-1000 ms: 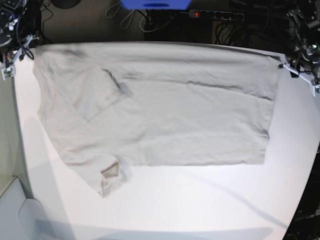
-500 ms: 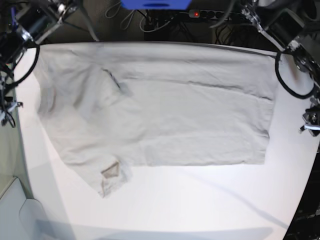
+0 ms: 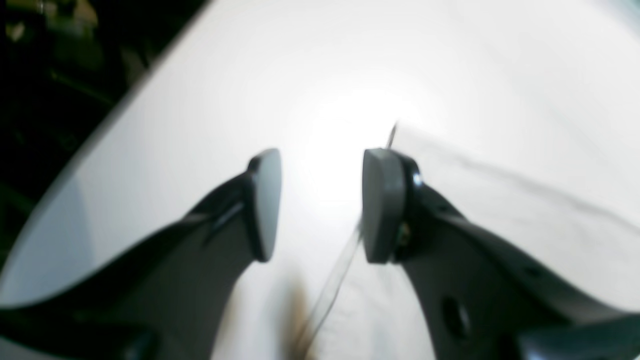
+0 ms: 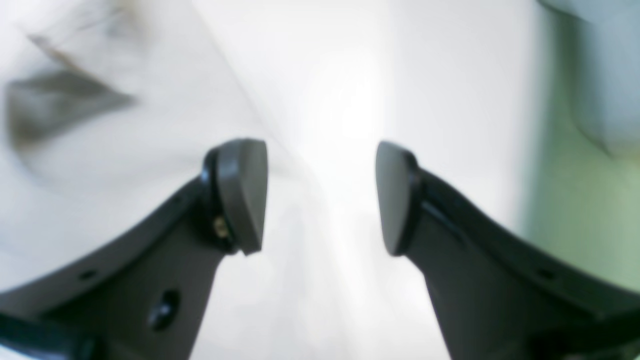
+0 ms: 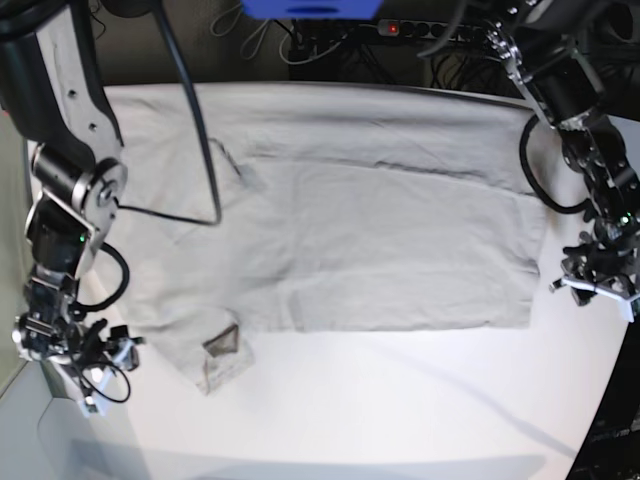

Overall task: Layout the t-shirt on the table in an organized manner, then fold the t-shirt properly
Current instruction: 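Release the edge and move both grippers to the shirt's hem corners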

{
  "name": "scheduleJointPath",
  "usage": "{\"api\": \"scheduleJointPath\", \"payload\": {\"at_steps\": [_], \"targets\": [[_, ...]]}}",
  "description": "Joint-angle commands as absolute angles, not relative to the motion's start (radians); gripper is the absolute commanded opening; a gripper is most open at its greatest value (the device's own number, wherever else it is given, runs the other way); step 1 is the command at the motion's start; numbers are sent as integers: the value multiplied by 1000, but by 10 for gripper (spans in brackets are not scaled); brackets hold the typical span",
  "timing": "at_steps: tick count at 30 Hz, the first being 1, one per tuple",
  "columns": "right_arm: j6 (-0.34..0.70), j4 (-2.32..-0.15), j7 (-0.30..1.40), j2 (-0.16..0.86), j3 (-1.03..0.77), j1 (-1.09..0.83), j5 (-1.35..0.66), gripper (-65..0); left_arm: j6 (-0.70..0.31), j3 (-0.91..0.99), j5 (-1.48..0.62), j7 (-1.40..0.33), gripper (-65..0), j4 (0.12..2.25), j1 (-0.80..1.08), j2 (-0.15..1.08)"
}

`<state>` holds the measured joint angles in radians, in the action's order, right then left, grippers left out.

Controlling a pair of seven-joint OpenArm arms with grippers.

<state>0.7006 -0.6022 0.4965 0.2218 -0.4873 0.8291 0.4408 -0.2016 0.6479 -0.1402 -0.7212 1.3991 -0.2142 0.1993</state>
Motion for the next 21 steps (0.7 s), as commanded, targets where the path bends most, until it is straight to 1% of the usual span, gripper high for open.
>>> {"api": "scheduleJointPath", "payload": {"at_steps": [1,3,5,9,11,15,17,21], "targets": [[698,-553,443,228,-475,888,435,-304,-202,651,-150,-677,-393,1411,-237,217],[698,-438,354,243,-472,924,435,-303,-203,651,-151,-671,-393,1414,-232,217],[698,-371,292,248,-476,941,435,-303,-208,651,-151,-674,-393,1448,-220,217],[698,-354,226,268,-476,938,435,-305,-208,653,-154,-668,-393,1520,-163,237],[694,-352,206,277,-476,929,433,-305,-208,653,-154,-667,-393,1531,-159,237],[628,-352,199,326,-476,895,433,-305,-208,654,-151,-676,-393,1541,-151,237],[625,-351,197,348,-478,868,433,-305,-208,665,-156,-671,-393,1547,-133,236],[625,-357,196,352,-476,822,433,-305,-209,667,-156,-674,-393,1561,-130,231]]}}
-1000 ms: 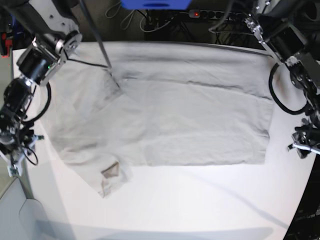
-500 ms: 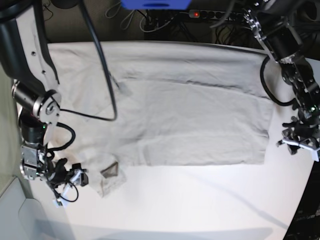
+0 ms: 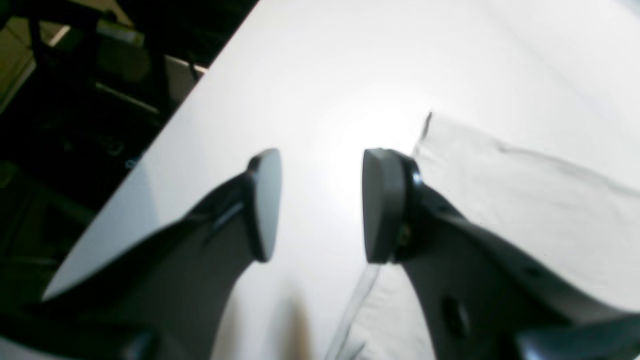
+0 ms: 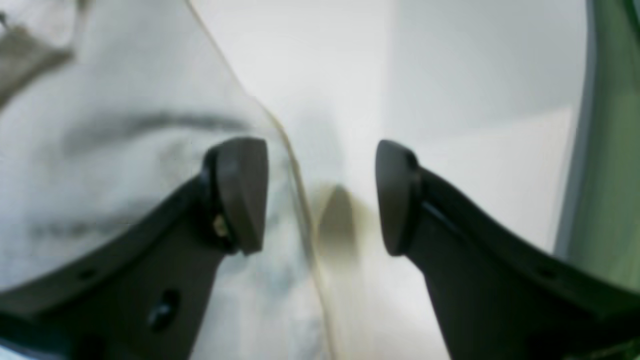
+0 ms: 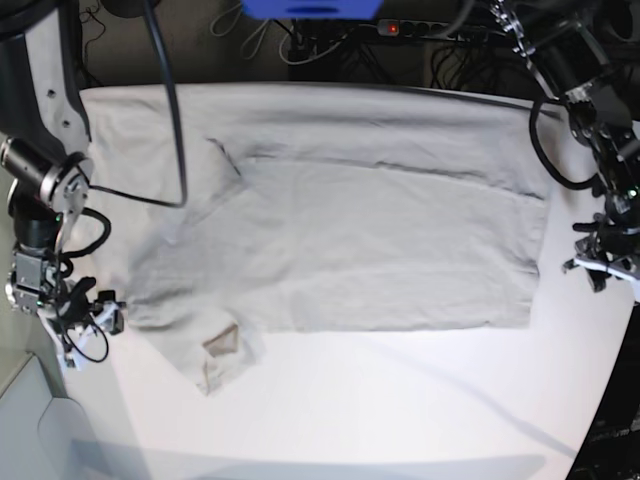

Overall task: Layout the t-shirt on the table in an organized manner, then fold the t-shirt properly
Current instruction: 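Release the edge and move both grippers to the shirt's hem corners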

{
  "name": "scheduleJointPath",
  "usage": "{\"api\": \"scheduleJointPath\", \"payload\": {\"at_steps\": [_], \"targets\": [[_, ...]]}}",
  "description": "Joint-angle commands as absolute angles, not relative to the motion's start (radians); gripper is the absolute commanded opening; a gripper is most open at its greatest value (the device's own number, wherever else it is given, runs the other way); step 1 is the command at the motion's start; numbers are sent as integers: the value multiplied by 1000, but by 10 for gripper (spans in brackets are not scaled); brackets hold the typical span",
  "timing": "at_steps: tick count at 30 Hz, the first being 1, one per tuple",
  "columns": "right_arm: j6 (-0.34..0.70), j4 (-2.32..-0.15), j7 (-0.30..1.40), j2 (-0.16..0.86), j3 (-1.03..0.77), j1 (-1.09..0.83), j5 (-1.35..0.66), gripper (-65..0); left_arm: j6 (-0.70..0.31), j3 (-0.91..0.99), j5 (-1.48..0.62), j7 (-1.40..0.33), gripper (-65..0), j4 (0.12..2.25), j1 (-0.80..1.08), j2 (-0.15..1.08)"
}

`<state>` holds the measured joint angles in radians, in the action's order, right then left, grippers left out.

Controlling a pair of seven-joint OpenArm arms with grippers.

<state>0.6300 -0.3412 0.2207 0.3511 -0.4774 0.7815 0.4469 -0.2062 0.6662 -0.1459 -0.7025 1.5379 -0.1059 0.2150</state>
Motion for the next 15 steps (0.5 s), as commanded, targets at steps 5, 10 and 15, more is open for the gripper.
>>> {"api": "scheduleJointPath", "payload": {"at_steps": [5,10,15], "targets": [[627,-349,199,352,-476,805,433,-304,-209,667,-156,-676,-393,1561,-128,229],[627,-351,197,343,-473,762,433,-303,-209,667,-156,-676,-393,1561,-125,229],[627,-351,197,326,-470,734,433,-306,-202,667,-151,-677,-393,1560,-125,232]]}}
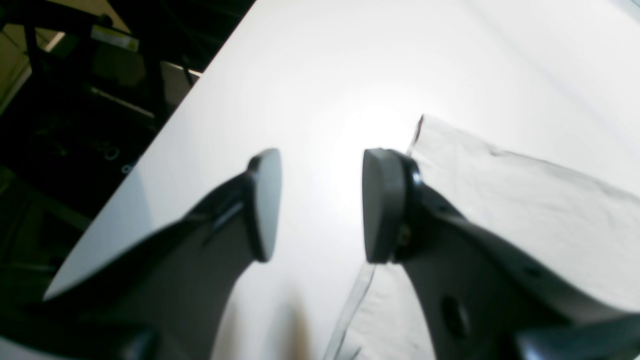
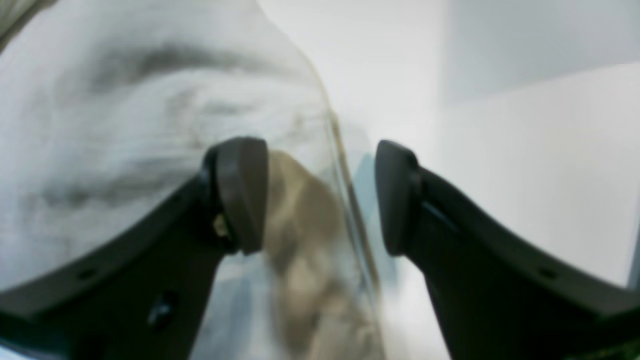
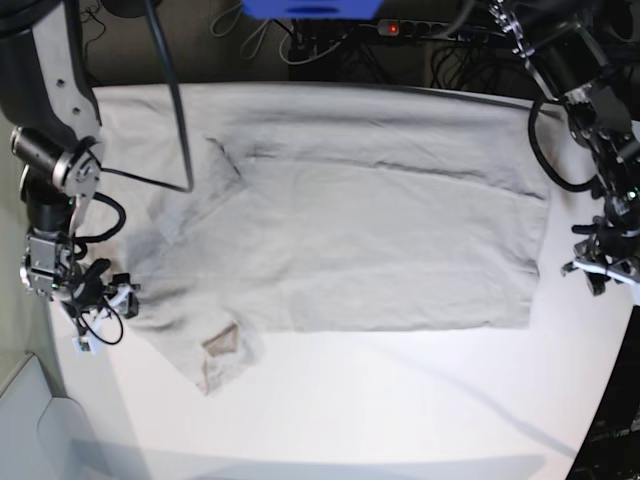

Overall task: Layout the t-shirt on the table in an organized manner, then fold the t-shirt properly
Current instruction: 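Release the edge and move both grippers to the shirt's hem corners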

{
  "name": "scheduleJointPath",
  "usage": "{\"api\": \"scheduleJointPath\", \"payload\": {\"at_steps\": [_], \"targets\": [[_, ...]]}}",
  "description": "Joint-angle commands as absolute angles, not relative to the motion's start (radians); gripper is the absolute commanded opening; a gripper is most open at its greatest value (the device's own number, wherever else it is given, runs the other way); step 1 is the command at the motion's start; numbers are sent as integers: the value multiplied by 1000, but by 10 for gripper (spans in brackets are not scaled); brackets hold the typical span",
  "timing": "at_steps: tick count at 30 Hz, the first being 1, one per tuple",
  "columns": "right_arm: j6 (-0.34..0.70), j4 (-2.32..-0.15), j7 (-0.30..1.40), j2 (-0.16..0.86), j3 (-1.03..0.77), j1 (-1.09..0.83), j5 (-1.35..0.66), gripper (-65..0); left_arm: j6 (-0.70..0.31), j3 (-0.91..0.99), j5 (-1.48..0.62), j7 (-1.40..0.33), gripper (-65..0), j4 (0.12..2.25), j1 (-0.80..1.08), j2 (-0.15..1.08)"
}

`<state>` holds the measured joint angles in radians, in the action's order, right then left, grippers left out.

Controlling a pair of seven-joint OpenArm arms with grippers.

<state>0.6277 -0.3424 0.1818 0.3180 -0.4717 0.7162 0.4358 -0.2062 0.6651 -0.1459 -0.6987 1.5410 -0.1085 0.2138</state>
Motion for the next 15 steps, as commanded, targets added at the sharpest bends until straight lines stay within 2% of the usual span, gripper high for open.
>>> {"api": "scheduleJointPath", "payload": {"at_steps": [1,3,5,10,11,15], "targets": [[627,-351,197,326,-470,728,433,-308,-202,667,-151,-677,-393,1560,-125,232],[627,-351,197,326,-470,725,433,-337,-200,667,-151,-677,-390,1552,-130,234],[627,-351,197,326,-470,723,433,-399,-200,667,-150,-677,-390,1549,-133,236],[651,-351,197,331,-470,723,433,-632,-200,665,-148,-671,-389,1465,-193,239],[662,-354,197,331,-470,723,433,-650,-200,665,-148,-671,-389,1432,-214,252],[690,-357,197,332,-470,723,433,-650,-200,665,-150,-664,-388,1273,-300,288]]}}
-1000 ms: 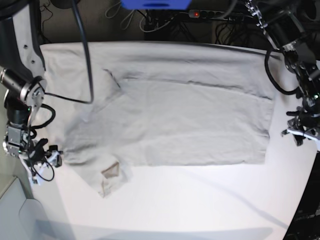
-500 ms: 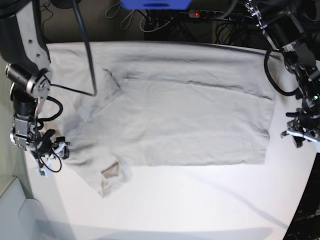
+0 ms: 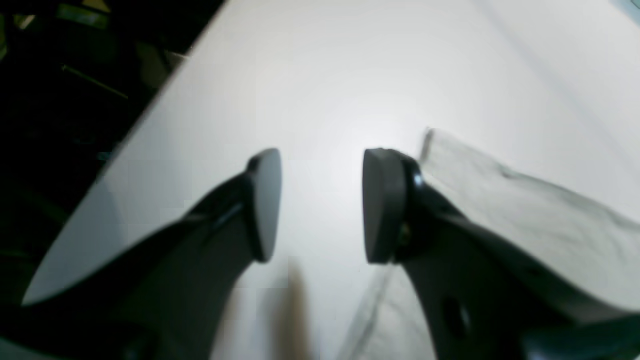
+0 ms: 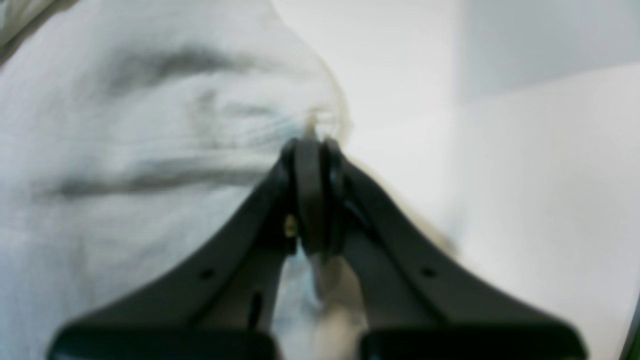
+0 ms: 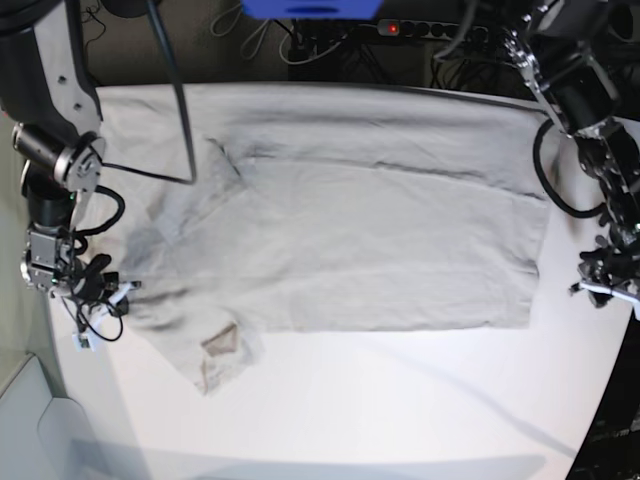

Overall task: Layout the t-shirt on the table in an organized manner, then fold the t-shirt properly
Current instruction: 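Release the edge and move both grippers to the shirt's hem corners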

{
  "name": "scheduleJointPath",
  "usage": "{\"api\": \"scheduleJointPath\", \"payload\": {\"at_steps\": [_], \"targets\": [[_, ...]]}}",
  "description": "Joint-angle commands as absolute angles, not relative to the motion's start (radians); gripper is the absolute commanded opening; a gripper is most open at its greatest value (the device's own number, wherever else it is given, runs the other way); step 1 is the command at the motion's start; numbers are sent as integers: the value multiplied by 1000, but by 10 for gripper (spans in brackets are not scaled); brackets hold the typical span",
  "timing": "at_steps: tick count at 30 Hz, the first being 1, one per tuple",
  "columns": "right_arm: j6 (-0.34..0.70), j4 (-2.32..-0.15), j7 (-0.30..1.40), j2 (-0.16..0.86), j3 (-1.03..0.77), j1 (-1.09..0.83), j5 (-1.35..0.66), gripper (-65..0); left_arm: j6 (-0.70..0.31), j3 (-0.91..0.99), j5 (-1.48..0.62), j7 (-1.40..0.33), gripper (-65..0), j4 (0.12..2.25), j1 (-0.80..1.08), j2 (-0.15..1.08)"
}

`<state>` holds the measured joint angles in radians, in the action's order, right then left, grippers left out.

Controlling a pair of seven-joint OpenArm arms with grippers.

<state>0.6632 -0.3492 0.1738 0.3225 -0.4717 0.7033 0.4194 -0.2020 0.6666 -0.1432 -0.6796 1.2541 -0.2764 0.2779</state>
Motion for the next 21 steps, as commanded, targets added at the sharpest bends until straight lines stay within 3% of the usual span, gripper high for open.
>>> {"api": "scheduleJointPath", "payload": {"at_steps": [1,13,21], "targets": [[691,-357,197,332,-472,723,433,-650,-200,665,-150,-662,-388,1231,-334,295],[693,-358,197,332,-476,725,433,-650,-209,641,-148,-516,-381,871,-527,331],[693,-358,197,326,-472,725,433,-650,-202,397,-150,-367,-145,707,-535,328]]}}
